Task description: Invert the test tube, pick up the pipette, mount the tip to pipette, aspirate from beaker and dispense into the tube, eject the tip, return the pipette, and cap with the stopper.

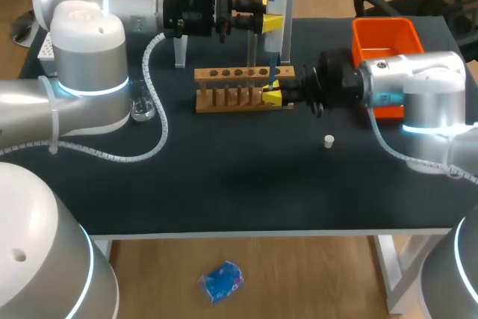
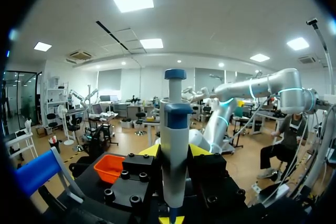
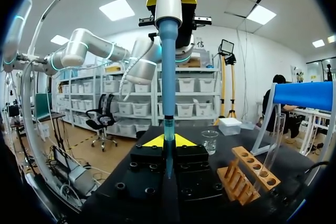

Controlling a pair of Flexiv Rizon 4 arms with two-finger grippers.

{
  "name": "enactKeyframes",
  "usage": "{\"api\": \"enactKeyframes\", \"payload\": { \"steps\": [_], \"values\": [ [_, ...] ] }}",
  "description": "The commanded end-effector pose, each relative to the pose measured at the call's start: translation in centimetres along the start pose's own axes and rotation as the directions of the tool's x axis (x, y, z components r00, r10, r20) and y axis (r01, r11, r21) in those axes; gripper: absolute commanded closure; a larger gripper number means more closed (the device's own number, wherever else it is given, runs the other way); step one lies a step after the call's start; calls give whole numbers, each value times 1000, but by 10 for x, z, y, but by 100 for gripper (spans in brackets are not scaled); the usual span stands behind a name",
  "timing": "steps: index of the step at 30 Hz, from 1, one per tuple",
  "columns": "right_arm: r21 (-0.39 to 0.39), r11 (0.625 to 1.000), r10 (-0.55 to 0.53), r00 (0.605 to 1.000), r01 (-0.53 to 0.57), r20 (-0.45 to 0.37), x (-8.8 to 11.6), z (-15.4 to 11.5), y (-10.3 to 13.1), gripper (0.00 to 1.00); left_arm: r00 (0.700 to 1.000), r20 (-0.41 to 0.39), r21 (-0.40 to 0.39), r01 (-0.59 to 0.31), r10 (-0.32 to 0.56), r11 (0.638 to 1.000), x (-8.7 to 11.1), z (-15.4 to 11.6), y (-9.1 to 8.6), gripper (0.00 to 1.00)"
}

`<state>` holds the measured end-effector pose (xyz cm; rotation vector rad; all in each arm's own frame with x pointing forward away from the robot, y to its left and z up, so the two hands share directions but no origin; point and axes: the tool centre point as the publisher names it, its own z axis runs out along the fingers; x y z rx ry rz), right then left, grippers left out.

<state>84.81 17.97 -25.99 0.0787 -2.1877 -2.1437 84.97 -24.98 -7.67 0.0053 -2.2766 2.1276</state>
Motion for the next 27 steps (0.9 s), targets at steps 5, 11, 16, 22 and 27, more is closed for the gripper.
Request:
{"api": "enactKeyframes", "payload": {
  "steps": [5, 11, 16, 22, 27],
  "values": [
    [1, 1000, 10, 1000, -10, 10, 0, -2, 7, 100, 1000, 1, -2, 1, -1, 1000, 1, 0, 6, 100],
    [11, 1000, 10, 1000, -10, 13, 0, -3, 9, 100, 1000, 1, -2, 1, -1, 1000, 1, 0, 6, 100],
    [17, 1000, 2, 1000, -2, 19, 0, -3, 11, 100, 1000, 1, -2, 1, -1, 1000, 1, 0, 6, 100],
    [18, 1000, -25, 996, 24, 80, 2, -1, 12, 100, 1000, 1, -2, 1, -1, 1000, 1, 0, 6, 100],
    [7, 999, -44, 993, 44, 109, 3, 0, 12, 100, 1000, 1, -2, 1, -1, 1000, 1, 0, 6, 100]
  ]
}}
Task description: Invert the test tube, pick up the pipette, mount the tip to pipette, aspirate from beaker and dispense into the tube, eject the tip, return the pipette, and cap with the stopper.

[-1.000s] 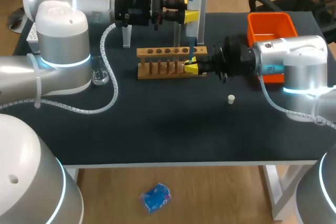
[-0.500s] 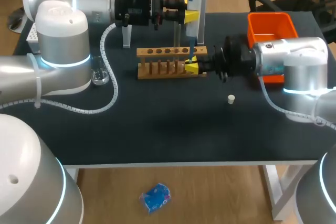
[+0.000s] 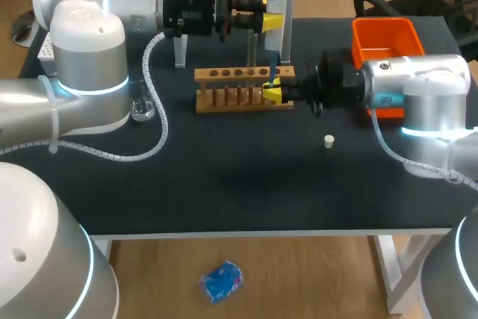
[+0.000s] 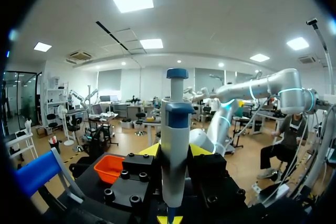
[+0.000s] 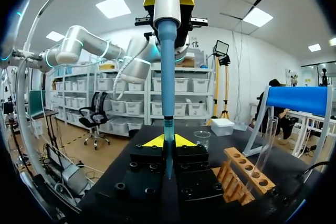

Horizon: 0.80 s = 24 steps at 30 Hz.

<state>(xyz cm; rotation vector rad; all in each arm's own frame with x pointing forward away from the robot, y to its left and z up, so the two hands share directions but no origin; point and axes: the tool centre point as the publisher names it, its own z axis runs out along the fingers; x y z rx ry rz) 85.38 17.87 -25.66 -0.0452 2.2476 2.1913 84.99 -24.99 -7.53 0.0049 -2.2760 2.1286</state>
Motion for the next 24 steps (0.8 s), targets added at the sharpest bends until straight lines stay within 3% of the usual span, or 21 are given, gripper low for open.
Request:
{"api": "enactKeyframes", "payload": {
  "steps": [1, 18, 24],
  "values": [
    [-3, 1000, -5, 999, 5, 43, 8, 2, 9, 100, 1000, 1, -2, 2, -2, 1000, 2, 0, 7, 100],
    [-26, 999, 34, 978, -29, 206, 5, 1, 6, 100, 1000, 1, -2, 2, -2, 1000, 2, 0, 7, 100],
    [-24, 999, 36, 974, -31, 223, 5, 0, 6, 100, 1000, 1, -2, 2, -2, 1000, 2, 0, 7, 100]
  ]
}}
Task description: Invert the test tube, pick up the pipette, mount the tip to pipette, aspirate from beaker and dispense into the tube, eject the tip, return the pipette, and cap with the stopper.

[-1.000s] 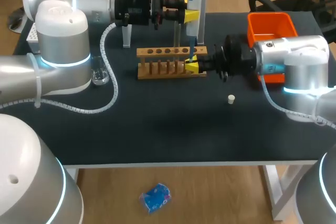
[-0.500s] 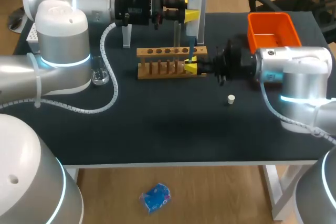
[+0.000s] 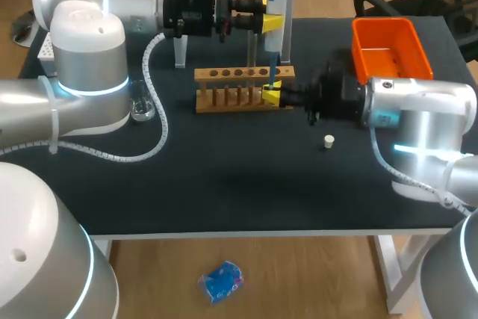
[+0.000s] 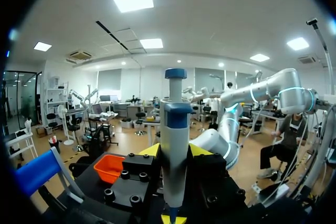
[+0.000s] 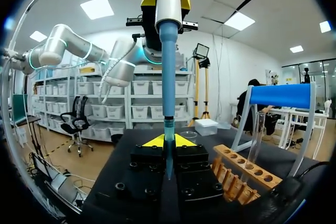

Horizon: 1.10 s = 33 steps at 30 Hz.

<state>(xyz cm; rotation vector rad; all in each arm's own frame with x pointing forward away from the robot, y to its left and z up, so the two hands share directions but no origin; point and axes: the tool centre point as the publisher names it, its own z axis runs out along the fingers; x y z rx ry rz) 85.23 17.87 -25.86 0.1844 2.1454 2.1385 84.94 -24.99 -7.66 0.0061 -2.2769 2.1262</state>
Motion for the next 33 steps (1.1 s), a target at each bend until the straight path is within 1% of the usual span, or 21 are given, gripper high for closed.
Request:
{"api": "enactKeyframes", "payload": {
  "steps": [1, 7, 8, 9, 10, 17, 22, 24, 25, 27, 29, 32, 33],
  "values": [
    [0, 1000, 0, 999, 0, 46, 3, -1, 7, 100, 1000, 2, -1, 1, -1, 1000, 1, 0, 6, 100],
    [1, 1000, 2, 999, -2, 44, 4, -1, 8, 100, 1000, 2, -1, 1, -1, 1000, 1, 0, 6, 100],
    [3, 1000, 4, 999, -4, 42, 4, -1, 8, 90, 1000, 2, -1, 1, -1, 1000, 1, 0, 6, 100],
    [6, 1000, 8, 1000, -8, 22, 4, -1, 7, 56, 1000, 2, -1, 1, -1, 1000, 1, 0, 6, 100],
    [23, 1000, 6, 1000, -7, 20, 5, -1, 6, 0, 1000, 2, -1, 1, -1, 1000, 1, 0, 6, 100],
    [70, 996, 60, 997, -56, -49, 8, -10, -5, 0, 1000, 2, -1, 1, -1, 1000, 1, 0, 6, 100],
    [96, 993, 81, 985, -67, -153, 13, -20, -7, 0, 1000, 2, -1, 1, -1, 1000, 1, 0, 6, 100],
    [126, 991, 79, 974, -53, -214, 13, -25, -7, 0, 1000, 2, -1, 1, -1, 1000, 1, 0, 6, 100],
    [128, 991, 75, 967, -44, -243, 14, -27, -7, 0, 1000, 2, -1, 1, -1, 1000, 1, 0, 6, 100],
    [157, 987, 70, 962, -28, -265, 16, -33, -7, 0, 1000, 2, -1, 1, -1, 1000, 1, 0, 6, 100],
    [170, 985, 73, 949, -21, -308, 17, -37, -6, 0, 1000, 2, -1, 1, -1, 1000, 1, 0, 6, 100],
    [212, 977, 72, 936, 3, -344, 18, -42, -6, 0, 1000, 2, -1, 1, -1, 1000, 1, 0, 6, 100],
    [229, 973, 67, 936, 15, -346, 18, -43, -6, 0, 1000, 2, -1, 1, -1, 1000, 1, 0, 6, 100]
  ]
}}
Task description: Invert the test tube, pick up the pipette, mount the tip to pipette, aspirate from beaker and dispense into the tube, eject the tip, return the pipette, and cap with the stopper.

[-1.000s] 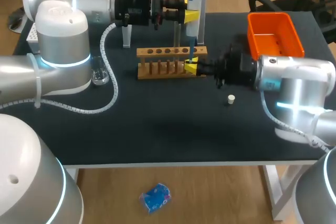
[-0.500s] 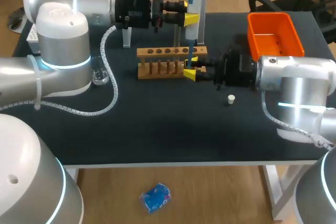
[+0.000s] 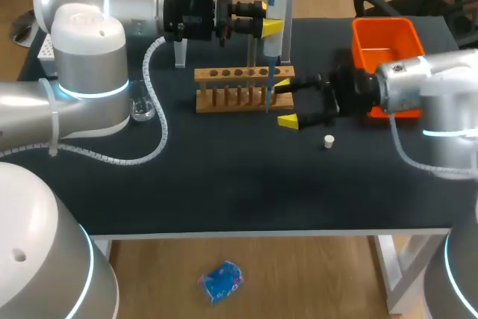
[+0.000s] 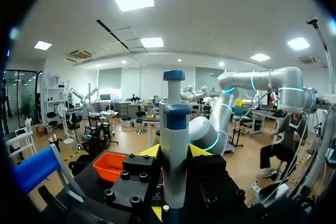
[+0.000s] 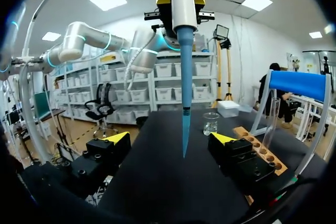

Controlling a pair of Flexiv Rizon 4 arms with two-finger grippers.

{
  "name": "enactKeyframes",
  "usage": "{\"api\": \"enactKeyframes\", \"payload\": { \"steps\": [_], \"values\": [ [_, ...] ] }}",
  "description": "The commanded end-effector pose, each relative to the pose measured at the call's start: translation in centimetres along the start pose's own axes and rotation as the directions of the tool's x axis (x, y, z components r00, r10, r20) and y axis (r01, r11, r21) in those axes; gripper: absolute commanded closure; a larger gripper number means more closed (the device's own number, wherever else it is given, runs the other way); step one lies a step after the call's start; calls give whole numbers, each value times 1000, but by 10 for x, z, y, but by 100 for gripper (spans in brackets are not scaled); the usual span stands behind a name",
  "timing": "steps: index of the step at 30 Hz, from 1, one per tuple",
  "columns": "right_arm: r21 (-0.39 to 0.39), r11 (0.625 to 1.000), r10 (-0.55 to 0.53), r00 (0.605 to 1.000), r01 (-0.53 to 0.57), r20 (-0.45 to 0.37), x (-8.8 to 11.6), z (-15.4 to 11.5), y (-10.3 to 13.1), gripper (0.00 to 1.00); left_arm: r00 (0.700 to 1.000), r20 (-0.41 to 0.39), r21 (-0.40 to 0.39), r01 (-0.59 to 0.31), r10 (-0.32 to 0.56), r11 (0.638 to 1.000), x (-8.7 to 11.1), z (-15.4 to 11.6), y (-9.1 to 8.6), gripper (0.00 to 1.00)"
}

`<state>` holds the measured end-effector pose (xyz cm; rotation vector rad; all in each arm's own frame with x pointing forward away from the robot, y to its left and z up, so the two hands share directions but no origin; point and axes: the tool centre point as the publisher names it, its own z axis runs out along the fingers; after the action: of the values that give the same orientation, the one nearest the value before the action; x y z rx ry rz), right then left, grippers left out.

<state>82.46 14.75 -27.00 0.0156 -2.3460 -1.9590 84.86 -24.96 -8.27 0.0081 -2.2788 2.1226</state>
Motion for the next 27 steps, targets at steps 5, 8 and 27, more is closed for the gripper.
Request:
{"api": "enactKeyframes", "payload": {
  "steps": [5, 8, 27],
  "values": [
    [53, 999, -3, 991, 10, -130, -2, -9, 4, 0, 1000, 21, -1, -16, 16, 1000, -3, -9, 1, 100],
    [53, 999, -3, 991, 10, -130, -2, -9, 4, 0, 997, 54, -21, -48, 49, 999, -3, -28, 2, 100],
    [53, 999, -3, 991, 10, -130, -2, -9, 4, 0, 965, 251, -73, -57, 74, 996, 13, -123, 9, 100]
  ]
}}
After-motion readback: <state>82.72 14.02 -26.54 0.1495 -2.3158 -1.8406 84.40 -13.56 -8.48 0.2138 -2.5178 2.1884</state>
